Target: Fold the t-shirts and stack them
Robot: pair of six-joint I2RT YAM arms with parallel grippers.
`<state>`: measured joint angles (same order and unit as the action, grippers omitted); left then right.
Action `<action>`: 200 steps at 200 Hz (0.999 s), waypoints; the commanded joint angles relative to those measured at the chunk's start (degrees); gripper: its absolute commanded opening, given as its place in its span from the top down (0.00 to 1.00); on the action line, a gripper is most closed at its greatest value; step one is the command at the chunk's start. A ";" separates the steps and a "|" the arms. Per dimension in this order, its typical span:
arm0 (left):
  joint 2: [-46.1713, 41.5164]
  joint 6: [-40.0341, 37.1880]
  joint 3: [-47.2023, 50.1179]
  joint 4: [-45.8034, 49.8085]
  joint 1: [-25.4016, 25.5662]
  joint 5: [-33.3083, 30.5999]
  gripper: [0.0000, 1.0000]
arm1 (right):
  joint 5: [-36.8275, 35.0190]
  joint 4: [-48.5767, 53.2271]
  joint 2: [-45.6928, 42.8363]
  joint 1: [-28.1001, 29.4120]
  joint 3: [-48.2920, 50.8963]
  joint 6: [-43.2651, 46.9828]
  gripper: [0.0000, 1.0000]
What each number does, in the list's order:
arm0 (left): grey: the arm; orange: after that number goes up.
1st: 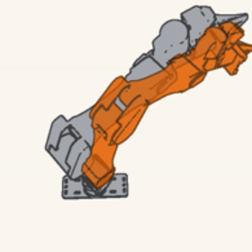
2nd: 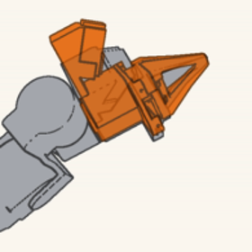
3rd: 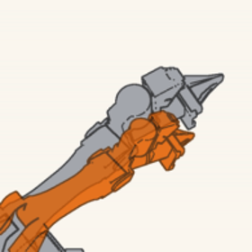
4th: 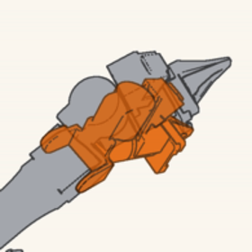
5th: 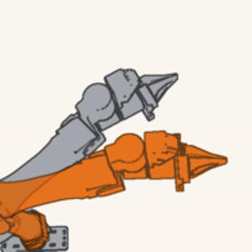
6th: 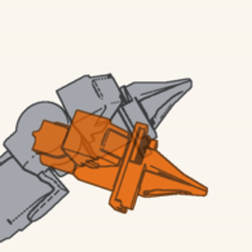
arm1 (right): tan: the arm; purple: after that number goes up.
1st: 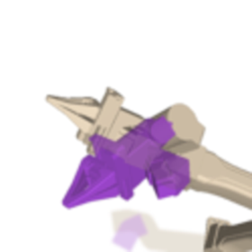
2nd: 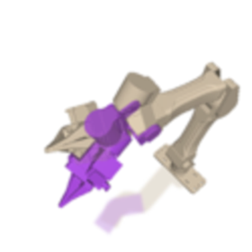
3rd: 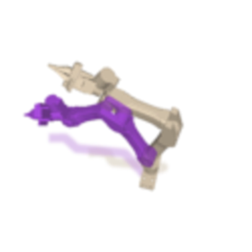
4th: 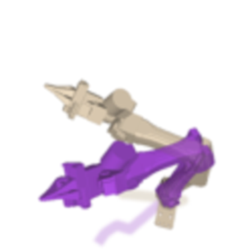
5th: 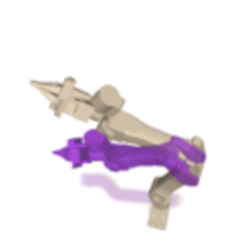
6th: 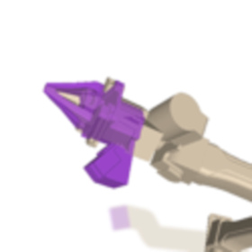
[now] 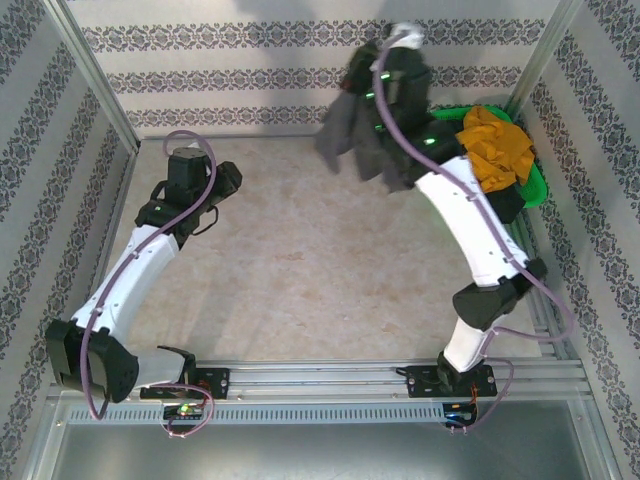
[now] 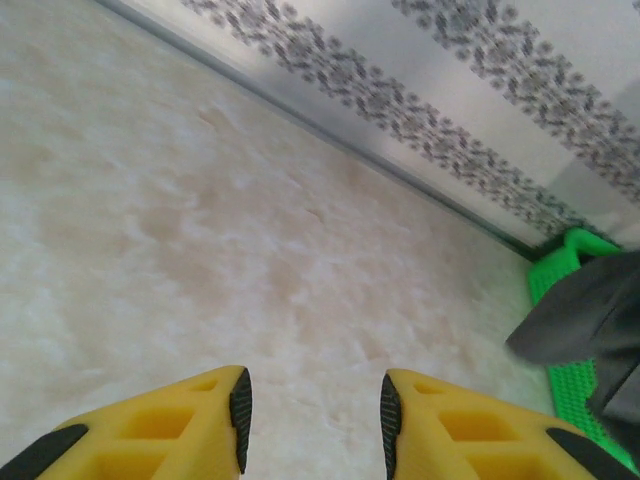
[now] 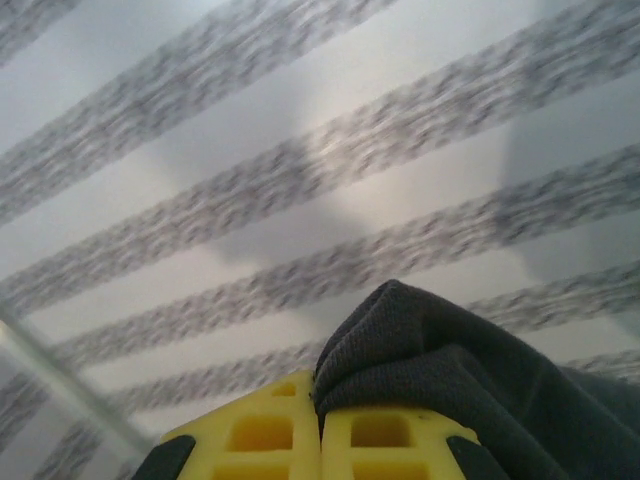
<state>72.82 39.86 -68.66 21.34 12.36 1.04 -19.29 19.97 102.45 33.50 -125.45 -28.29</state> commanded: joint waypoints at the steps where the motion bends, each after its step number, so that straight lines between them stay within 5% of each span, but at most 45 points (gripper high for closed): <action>1: -3.36 -2.35 -1.71 6.86 -0.16 -7.78 0.56 | -0.35 5.84 10.75 6.04 -4.13 -3.28 0.99; 21: -4.68 -2.36 -1.27 9.98 -0.25 -7.81 0.50 | 6.80 10.51 17.54 8.69 -7.86 -7.45 0.52; 45: -7.07 -1.10 0.74 13.71 -0.32 -7.08 0.48 | 10.72 12.26 17.72 9.30 -5.29 -7.19 0.40; 97: -9.08 2.33 8.63 16.26 0.01 3.59 0.38 | 14.34 3.35 2.71 2.52 28.18 -12.27 0.41; 125: -5.21 -0.81 12.26 14.72 4.45 5.65 0.30 | 16.48 0.98 -3.46 -1.17 43.13 -17.06 0.42; 165: 10.72 -7.81 7.58 14.36 17.01 -1.27 0.25 | 18.62 -1.46 -7.15 -4.16 53.32 -21.17 0.42; 200: 26.54 -5.63 0.21 22.05 21.65 -12.54 0.27 | 20.32 -1.48 -9.14 -6.40 55.74 -22.08 0.42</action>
<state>92.71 34.65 -64.31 36.16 32.14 -1.48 -1.02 20.49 96.92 28.67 -70.57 -48.34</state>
